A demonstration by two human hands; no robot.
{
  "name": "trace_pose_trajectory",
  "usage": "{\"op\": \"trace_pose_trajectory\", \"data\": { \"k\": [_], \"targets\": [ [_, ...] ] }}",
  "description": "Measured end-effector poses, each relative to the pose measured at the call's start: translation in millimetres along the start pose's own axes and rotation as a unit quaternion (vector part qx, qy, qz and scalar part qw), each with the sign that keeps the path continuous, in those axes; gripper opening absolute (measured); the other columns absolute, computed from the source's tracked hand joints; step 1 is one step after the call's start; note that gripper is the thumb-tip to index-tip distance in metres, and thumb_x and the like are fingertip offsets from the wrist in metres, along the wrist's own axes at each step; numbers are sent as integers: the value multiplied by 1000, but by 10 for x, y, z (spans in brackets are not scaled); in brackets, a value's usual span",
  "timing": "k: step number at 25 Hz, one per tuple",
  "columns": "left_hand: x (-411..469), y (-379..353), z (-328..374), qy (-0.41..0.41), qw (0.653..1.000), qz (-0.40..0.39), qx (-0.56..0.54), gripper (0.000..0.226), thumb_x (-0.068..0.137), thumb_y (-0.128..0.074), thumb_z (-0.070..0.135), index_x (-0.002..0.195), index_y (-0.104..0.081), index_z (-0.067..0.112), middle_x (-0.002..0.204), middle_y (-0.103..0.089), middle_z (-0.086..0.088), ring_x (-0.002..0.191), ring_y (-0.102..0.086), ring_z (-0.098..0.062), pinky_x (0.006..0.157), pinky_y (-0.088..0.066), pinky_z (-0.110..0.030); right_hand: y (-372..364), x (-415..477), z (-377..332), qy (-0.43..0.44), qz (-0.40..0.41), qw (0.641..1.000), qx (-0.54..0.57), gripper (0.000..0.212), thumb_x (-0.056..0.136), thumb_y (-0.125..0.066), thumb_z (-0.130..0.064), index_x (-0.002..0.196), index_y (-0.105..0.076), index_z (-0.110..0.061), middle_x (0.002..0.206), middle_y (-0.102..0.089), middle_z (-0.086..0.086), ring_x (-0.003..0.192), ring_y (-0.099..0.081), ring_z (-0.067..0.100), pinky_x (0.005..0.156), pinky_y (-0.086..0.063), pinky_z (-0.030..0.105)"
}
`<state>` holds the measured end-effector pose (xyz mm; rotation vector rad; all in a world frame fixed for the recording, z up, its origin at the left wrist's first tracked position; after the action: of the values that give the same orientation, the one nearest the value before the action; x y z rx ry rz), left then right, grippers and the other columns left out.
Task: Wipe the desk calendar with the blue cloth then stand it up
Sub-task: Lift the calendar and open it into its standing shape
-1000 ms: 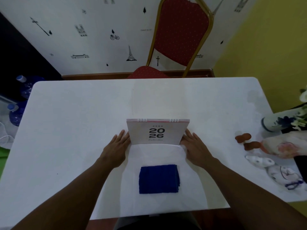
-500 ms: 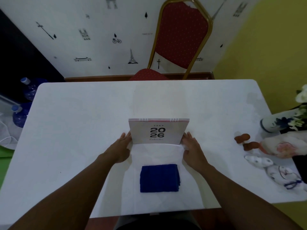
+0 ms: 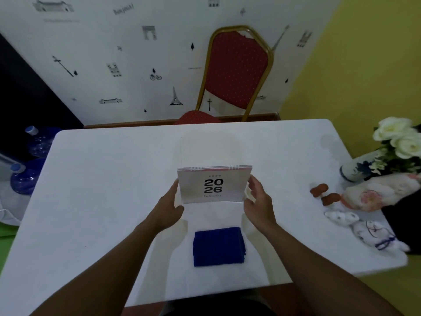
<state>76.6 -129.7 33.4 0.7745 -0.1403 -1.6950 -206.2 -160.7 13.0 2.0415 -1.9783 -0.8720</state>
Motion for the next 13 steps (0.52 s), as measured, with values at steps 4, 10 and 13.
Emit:
{"op": "trace_pose_trajectory", "data": {
  "k": [4,10,13],
  "targets": [
    [31,-49,215,-18,993,53,-101,87,77,-59,10,137,-20,61,123,-47,35,118,-46,-4,90,-45,-30,-59,-11,-196,-7,-17,998,52,95,84,-52,5,155,-19,-48,136,-54,-24,130,-51,8,85,-47,5],
    [271,-154,595,-31,988,51,-141,88,74,-66,5,141,-27,46,135,-49,13,119,-47,-14,93,-49,-43,208,98,-285,5,11,997,78,96,78,-56,0,130,-26,-75,113,-56,-35,111,-55,1,60,-46,-1],
    [564,-302,941,-40,990,29,-132,87,74,-67,4,141,-29,45,129,-49,16,116,-48,-15,89,-50,-41,565,229,-271,-7,42,995,92,98,78,-61,-2,121,-25,-82,112,-53,-39,109,-52,-2,67,-48,0]
  ]
}}
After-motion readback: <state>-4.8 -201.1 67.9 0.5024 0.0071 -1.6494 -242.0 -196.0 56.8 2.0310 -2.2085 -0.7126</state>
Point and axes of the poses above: each hand's wrist, its own x-axis towards the middle knuckle, its own y-axis out of the back of the hand, z = x × y, the point moved 2 cm from there along x, towards the middle knuckle
